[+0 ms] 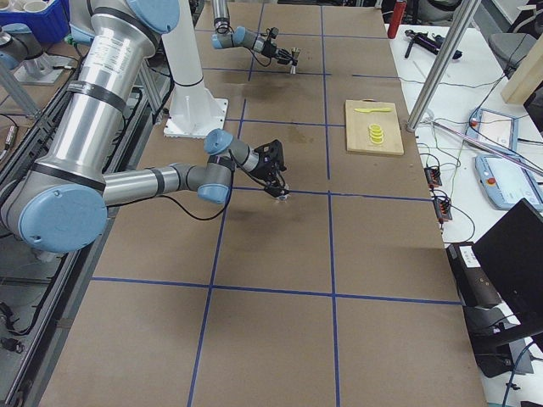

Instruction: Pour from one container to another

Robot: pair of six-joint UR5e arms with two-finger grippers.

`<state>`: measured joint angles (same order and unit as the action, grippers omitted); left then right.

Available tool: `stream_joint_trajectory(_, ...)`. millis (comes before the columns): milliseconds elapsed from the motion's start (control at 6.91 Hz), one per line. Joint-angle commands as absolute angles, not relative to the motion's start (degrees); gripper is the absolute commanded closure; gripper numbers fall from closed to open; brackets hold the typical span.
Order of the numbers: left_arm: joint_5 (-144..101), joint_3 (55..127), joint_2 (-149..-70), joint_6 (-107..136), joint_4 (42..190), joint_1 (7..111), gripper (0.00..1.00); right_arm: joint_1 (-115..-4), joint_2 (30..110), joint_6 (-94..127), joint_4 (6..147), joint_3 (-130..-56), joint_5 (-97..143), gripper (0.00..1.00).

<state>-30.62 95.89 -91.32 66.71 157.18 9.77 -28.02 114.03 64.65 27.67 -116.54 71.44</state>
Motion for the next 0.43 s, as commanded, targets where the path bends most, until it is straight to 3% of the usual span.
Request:
stream_joint_trajectory(0, -30.59, 96.06, -92.46, 65.05, 157.15, 10.02, 1.00, -7.91, 114.70, 69.06, 28.21, -116.54, 42.04, 0.00)
stream_joint_trajectory(289, -30.59, 96.06, -92.55, 65.04, 157.15, 10.11, 1.00, 1.01, 113.65, 78.54, 36.32, -114.27, 25.93, 0.00)
